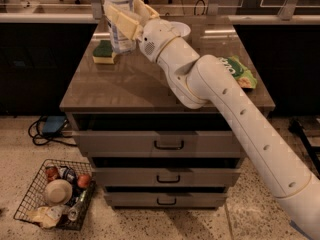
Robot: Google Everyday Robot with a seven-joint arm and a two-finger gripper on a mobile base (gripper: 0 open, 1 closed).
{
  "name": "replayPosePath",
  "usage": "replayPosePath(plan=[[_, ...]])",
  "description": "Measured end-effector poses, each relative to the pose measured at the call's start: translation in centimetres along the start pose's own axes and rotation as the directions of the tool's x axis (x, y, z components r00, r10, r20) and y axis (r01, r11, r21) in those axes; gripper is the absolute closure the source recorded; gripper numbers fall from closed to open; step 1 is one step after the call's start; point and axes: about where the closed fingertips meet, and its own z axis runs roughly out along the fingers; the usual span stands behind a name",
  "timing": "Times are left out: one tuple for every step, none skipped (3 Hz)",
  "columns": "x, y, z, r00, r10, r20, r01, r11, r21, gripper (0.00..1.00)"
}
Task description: Pick blue plastic bottle from white bowl and place on counter
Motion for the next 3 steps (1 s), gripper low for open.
replayPosePath(plan=[[-0.1,0.9,-0.4,0.994,-0.095,-0.061,0.094,0.9955,-0.011,1.00],[1.4,1.4,-2.0,0.977,-0.143,-0.157,0.145,0.9895,-0.002,1.00],[1.5,1.5,-1.9,0.978,-0.140,-0.156,0.141,0.9900,-0.003,1.00]])
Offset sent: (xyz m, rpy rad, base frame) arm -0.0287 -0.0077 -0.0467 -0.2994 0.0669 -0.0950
